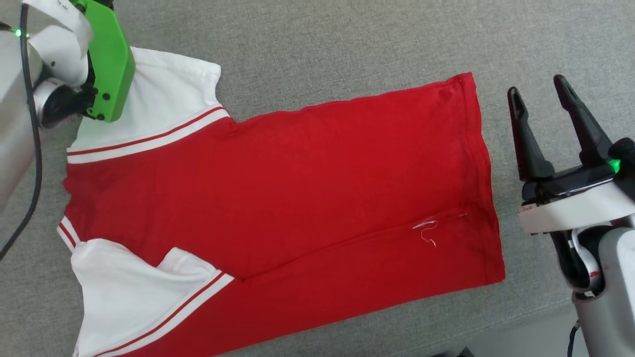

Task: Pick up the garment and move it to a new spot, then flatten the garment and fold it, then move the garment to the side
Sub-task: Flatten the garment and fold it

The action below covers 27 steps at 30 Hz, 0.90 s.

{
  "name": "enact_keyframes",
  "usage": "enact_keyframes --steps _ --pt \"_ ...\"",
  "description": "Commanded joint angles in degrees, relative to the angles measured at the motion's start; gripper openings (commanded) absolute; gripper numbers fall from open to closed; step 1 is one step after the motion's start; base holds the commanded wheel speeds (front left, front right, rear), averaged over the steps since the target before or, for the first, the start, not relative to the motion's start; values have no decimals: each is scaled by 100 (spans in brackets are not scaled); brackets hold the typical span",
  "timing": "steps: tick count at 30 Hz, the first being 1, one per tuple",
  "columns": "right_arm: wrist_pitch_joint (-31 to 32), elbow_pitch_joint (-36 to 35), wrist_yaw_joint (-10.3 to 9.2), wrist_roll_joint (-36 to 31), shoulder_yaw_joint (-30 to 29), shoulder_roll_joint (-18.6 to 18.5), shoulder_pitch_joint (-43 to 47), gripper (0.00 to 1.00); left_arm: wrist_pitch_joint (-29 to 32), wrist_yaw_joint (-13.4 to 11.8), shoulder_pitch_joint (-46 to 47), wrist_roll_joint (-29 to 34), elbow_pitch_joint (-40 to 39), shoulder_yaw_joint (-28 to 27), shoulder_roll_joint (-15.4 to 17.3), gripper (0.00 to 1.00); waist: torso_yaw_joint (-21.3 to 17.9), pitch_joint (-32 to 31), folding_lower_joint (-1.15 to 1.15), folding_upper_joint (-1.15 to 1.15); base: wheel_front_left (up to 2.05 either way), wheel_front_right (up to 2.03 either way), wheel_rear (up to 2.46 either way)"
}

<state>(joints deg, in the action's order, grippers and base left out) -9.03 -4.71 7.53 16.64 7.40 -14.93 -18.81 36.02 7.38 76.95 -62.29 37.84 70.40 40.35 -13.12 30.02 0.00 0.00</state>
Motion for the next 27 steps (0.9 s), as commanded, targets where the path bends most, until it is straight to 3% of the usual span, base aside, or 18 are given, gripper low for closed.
enact_keyframes --steps 1,9,13,18,22,27 --pt "80 6 -4 129 -37 -58 -154 100 -83 10 -310 93 65 129 16 0 107 -171 0 0 0 0 0" --pt "1357 263 -4 650 331 -1088 -846 100 -918 10 -330 300 -304 200 -167 0 476 -604 0 0 0 0 0" --pt "2627 592 -4 1212 1045 -1774 -1324 100 -1256 11 -364 401 -513 231 -241 0 690 -716 0 0 0 0 0" --pt "4240 899 -4 1950 1922 -2364 -1850 100 -1505 11 -392 507 -700 255 -291 0 893 -740 0 0 0 0 0" --pt "5047 1144 -4 2319 2354 -2603 -2258 100 -1620 11 -363 556 -811 267 -358 0 1059 -688 0 0 0 0 0" --pt "5557 1681 -4 2498 2674 -2573 -2701 100 -1718 11 -265 646 -893 277 -406 0 1209 -579 0 0 0 0 0"
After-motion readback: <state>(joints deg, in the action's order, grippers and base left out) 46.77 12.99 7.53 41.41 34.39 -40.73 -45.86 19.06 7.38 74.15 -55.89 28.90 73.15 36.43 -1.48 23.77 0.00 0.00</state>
